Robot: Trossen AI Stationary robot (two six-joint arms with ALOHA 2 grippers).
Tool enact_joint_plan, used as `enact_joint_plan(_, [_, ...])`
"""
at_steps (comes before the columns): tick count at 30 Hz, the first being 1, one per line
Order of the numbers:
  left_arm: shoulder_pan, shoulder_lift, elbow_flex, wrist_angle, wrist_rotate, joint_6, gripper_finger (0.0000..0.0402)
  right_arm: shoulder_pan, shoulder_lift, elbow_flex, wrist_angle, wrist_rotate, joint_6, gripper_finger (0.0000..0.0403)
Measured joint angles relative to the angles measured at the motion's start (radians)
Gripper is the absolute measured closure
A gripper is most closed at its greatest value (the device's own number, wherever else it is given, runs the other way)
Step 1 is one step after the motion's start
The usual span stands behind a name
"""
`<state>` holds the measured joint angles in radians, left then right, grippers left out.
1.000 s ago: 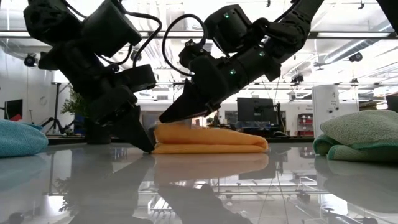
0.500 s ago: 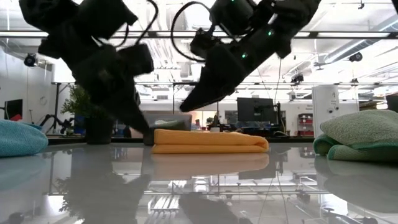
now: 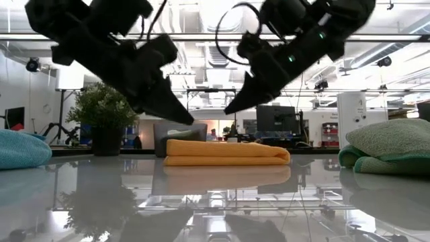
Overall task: Fold microfiber towels
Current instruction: Fold the yellow towel
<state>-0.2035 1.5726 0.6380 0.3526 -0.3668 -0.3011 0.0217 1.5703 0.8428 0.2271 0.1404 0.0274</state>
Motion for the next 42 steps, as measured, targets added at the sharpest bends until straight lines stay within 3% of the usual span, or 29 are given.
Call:
enact_joint_plan(11, [0.007,0.1,-0.002,0.008,0.064,-0.034,0.0382,-0.018,0.091,-0.184,0.28,-0.001,0.117,0.039])
enact_joint_plan(20, [0.014,0.152,0.001,-0.021,0.075,-0.086,0.0382,-0.03,0.139,-0.208,0.302,0.002,0.12,0.0391])
enact_joint_plan(32, [0.014,0.0,-0.003,-0.14,0.08,-0.054,0.0382,-0.036,-0.034,-0.212,0.117,0.012,0.085,0.039])
enact_joint_plan(42, [0.057,-0.022,-0.003,-0.125,-0.007,0.028,0.0382,-0.013,-0.212,-0.214,-0.117,-0.007,0.067,0.039])
